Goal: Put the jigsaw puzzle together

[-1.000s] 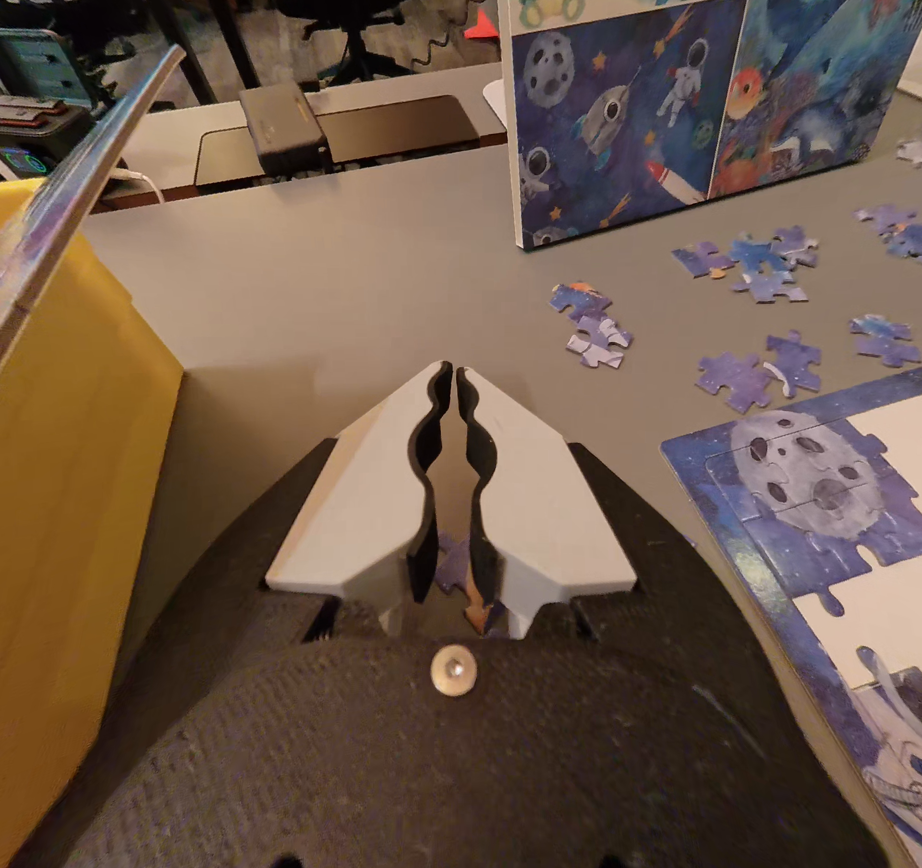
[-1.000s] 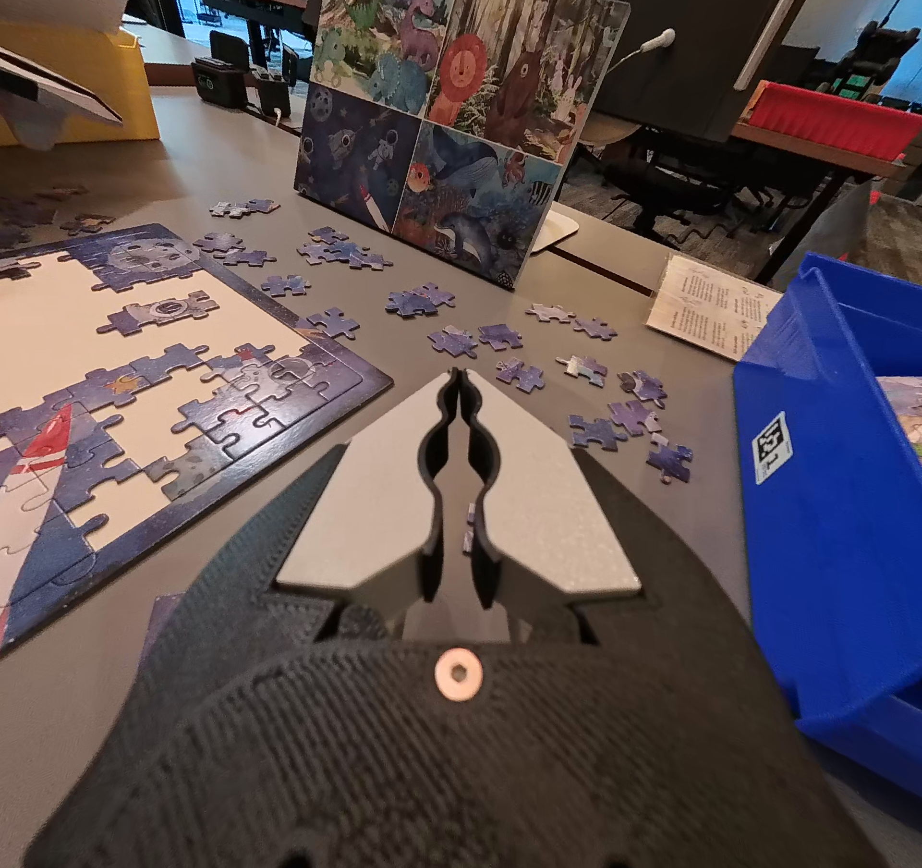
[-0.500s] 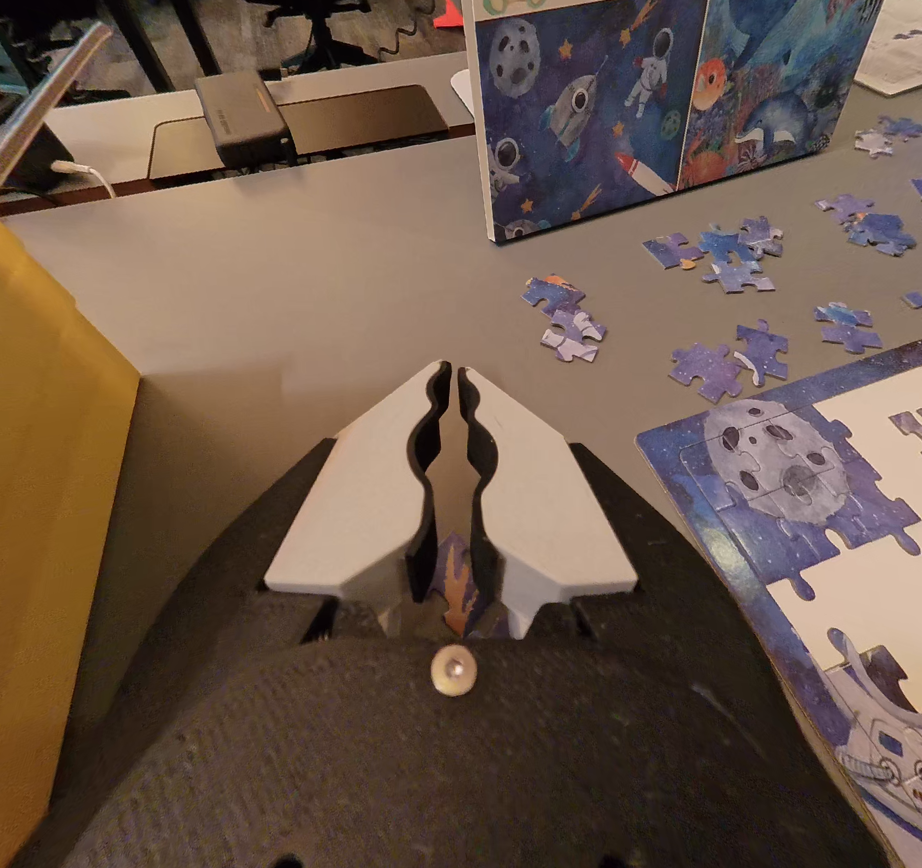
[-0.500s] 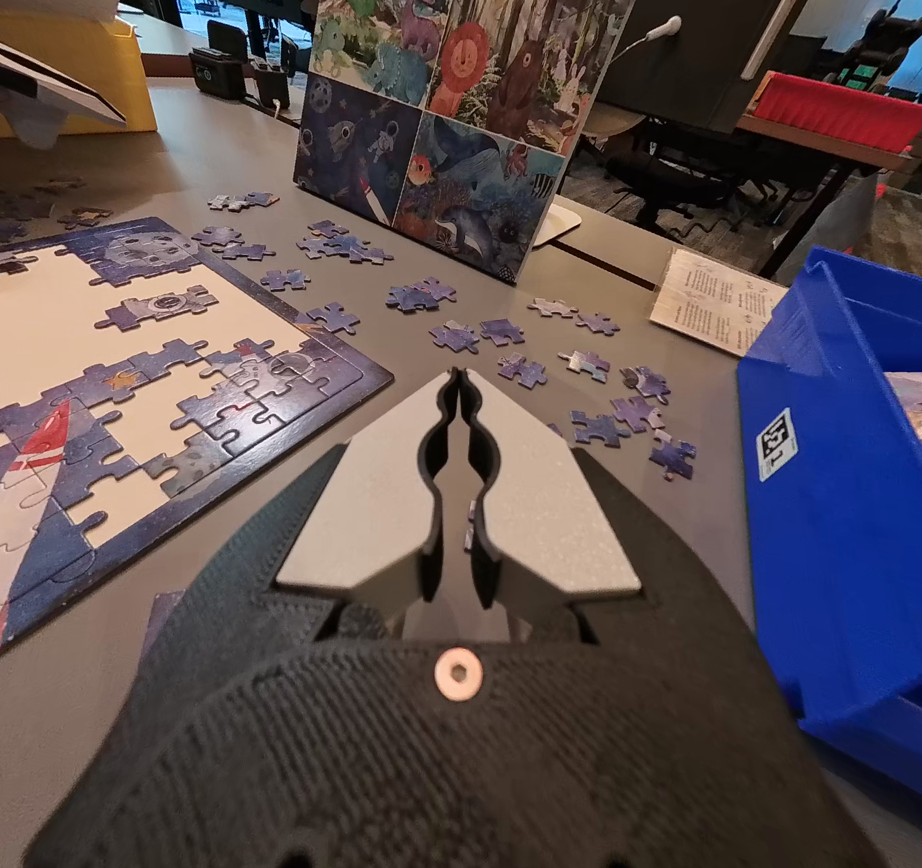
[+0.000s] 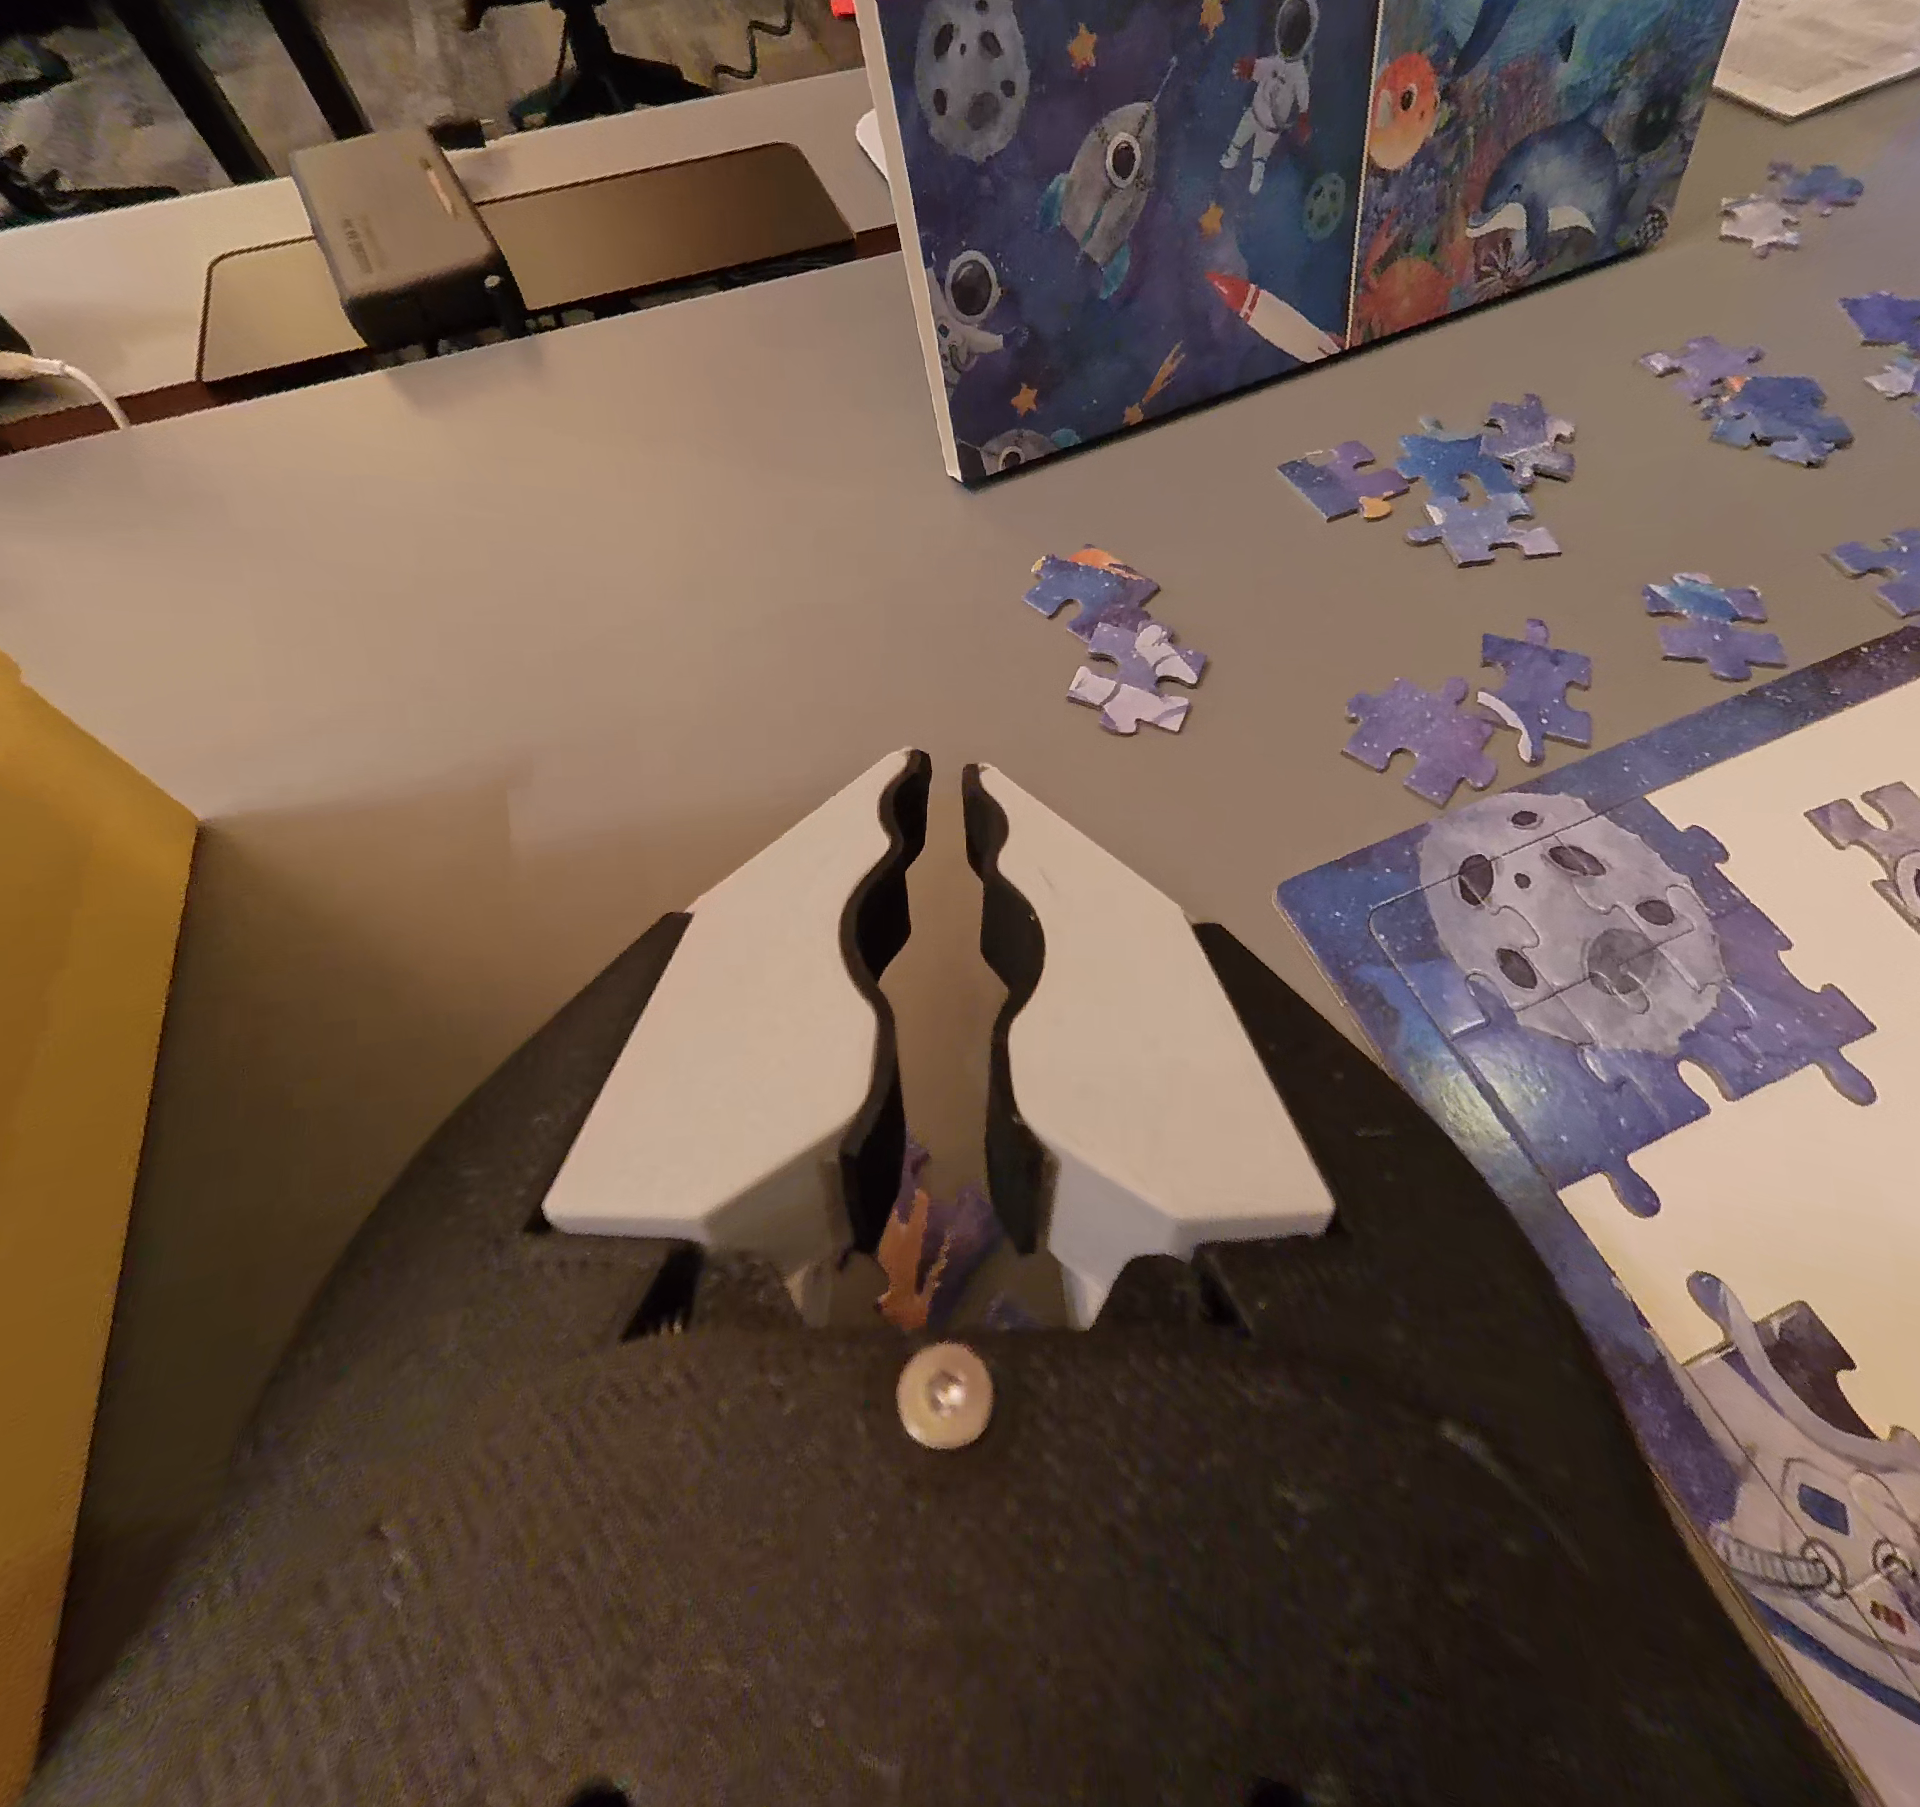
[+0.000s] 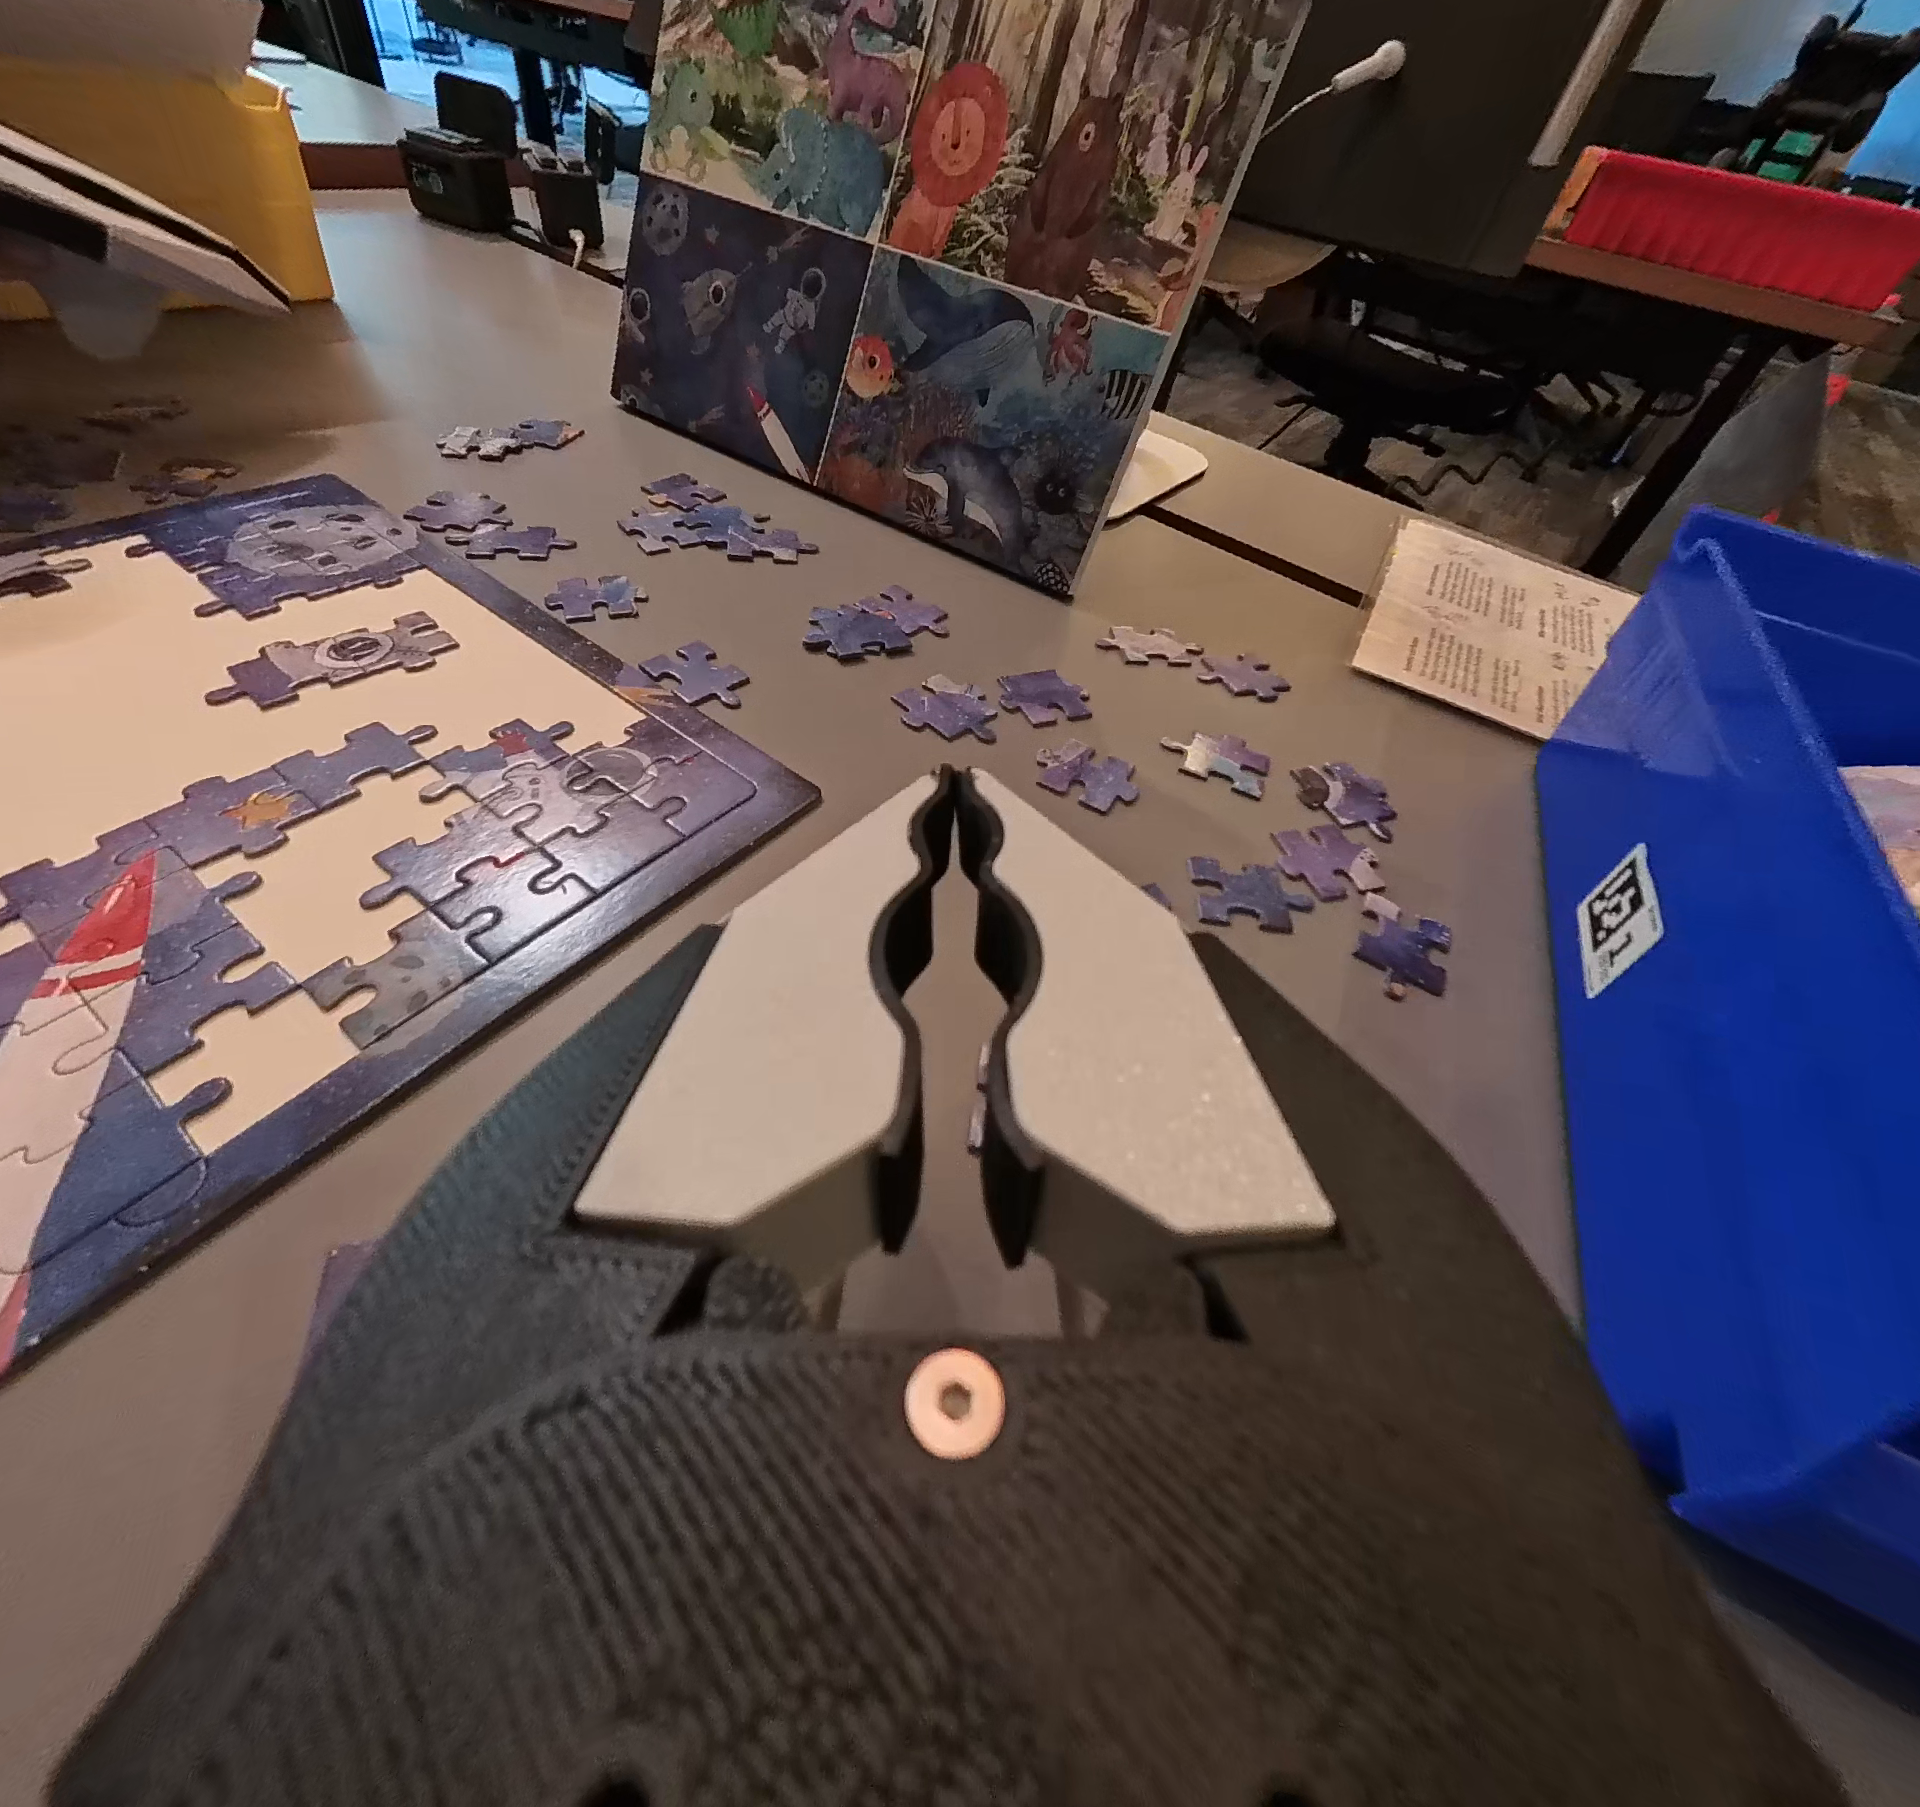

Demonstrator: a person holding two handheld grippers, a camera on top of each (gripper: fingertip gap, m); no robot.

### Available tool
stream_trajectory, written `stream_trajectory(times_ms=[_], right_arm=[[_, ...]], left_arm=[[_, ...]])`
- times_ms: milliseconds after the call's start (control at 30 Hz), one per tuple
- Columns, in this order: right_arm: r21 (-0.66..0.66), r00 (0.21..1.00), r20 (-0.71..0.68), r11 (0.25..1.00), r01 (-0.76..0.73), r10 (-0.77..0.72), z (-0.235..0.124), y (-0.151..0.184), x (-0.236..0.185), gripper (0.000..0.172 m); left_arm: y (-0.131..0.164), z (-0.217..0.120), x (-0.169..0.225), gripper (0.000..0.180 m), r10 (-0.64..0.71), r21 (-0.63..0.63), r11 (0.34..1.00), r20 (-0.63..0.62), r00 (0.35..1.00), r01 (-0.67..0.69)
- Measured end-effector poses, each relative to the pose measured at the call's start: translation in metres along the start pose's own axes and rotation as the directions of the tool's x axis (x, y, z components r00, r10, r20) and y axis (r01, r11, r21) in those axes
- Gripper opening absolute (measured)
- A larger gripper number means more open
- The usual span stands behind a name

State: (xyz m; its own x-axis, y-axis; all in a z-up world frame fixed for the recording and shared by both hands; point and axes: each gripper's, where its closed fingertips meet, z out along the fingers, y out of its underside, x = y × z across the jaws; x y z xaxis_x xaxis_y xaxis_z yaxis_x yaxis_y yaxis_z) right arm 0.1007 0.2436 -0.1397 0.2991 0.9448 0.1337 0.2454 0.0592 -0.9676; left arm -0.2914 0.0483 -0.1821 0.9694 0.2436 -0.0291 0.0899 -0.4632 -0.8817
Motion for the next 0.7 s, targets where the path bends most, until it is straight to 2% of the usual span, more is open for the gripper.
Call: stream_trajectory(times_ms=[133,267,700], right_arm=[[-0.018,0.993,-0.084,0.997,-0.079,0.078,-0.005,0.007,0.021,0.0],[0.018,0.985,-0.081,0.988,-0.153,0.154,-0.01,0.005,0.029,0.0],[0.006,0.991,-0.068,0.993,-0.118,0.118,-0.007,0.005,0.023,0.0]], left_arm=[[0.001,0.001,0.002,0.005,0.007,-0.007,1.0,-0.007,1.0,-0.007],[0.001,0.002,0.004,0.005,0.011,-0.01,1.0,-0.013,1.0,-0.012],[0.003,0.003,0.007,0.007,0.028,-0.019,0.999,-0.017,0.999,-0.028]])
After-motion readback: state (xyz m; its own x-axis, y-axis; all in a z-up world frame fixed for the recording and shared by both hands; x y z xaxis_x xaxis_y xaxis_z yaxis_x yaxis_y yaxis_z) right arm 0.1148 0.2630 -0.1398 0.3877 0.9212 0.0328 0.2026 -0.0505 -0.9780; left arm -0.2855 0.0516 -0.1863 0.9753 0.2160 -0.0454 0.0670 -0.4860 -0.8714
